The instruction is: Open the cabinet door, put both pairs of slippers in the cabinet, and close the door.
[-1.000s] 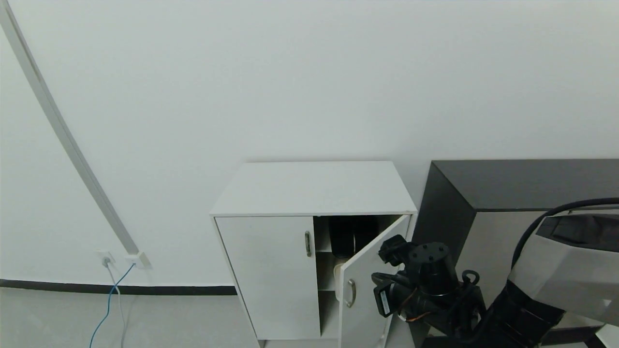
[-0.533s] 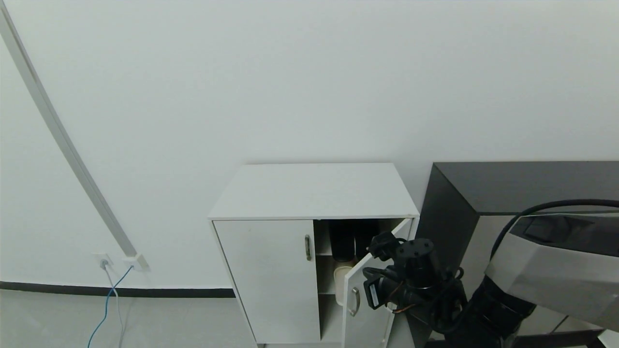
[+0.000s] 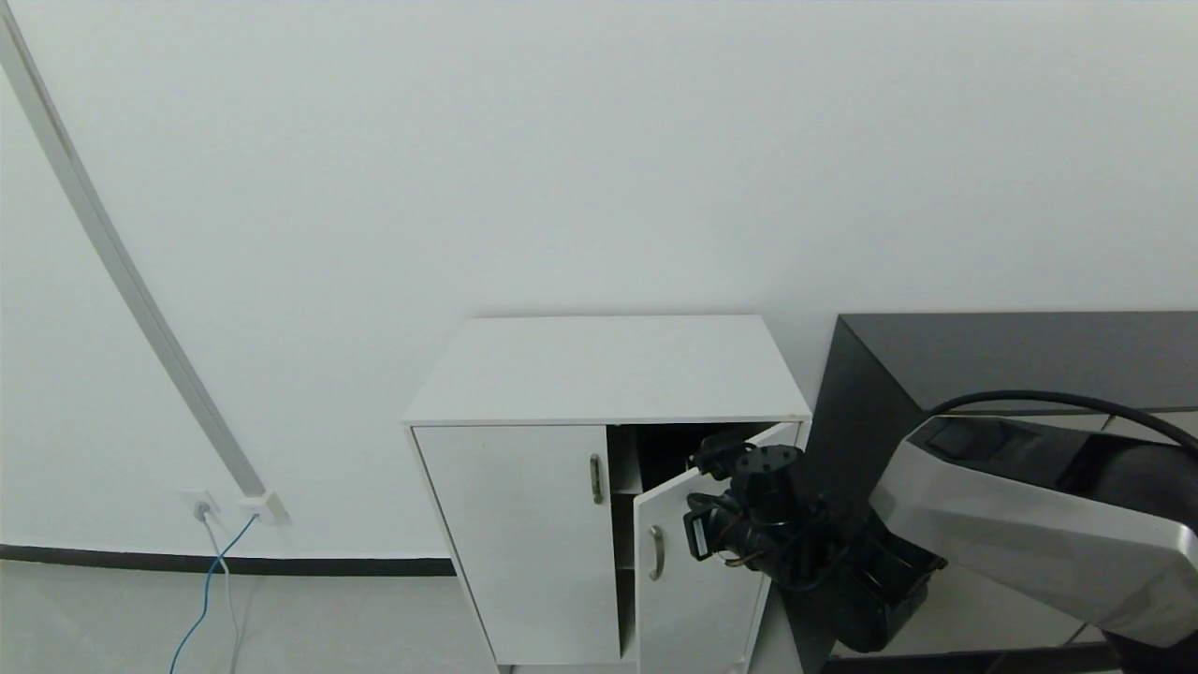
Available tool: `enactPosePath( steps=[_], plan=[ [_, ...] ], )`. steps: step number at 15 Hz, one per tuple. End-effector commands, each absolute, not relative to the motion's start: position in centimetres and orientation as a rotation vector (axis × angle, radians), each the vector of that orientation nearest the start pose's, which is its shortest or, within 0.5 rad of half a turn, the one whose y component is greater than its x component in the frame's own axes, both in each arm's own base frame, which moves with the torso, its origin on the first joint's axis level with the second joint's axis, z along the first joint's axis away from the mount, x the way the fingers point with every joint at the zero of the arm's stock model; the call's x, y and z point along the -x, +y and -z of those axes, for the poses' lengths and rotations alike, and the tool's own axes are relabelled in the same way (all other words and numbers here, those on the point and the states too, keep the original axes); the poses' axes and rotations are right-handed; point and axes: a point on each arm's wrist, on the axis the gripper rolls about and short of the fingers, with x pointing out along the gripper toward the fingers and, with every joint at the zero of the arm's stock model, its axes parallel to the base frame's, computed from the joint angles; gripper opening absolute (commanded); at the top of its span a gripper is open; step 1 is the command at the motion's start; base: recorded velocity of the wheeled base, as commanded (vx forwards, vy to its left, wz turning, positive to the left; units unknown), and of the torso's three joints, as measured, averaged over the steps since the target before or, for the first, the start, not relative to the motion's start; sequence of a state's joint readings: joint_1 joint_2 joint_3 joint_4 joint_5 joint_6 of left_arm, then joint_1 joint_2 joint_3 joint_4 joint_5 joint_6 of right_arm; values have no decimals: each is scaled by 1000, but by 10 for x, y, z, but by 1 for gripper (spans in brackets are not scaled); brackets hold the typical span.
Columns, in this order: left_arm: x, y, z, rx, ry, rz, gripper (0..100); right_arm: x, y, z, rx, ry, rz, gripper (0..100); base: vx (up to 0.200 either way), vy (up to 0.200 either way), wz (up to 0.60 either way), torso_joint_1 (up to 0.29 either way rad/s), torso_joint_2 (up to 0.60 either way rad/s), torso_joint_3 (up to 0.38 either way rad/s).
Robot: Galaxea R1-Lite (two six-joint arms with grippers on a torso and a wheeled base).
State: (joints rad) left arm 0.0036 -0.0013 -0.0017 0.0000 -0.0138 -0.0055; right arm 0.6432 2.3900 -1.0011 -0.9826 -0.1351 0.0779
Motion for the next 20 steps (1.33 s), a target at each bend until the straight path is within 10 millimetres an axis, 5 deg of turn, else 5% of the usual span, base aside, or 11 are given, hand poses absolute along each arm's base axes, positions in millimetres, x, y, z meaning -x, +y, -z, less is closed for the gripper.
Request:
enactPosePath(
  steps=[1,11,20],
  plan=[
    [23,0,-76,6,-2,9,0,-353,256,3,82,408,-475,0,0,0,0,0,0,0],
    [23,0,-76,6,-2,9,0,-395,253,-5,52,361,-421,0,0,0,0,0,0,0],
    [23,0,-76,6,-2,9,0,-411,247,-12,41,346,-393,0,0,0,0,0,0,0]
  ],
)
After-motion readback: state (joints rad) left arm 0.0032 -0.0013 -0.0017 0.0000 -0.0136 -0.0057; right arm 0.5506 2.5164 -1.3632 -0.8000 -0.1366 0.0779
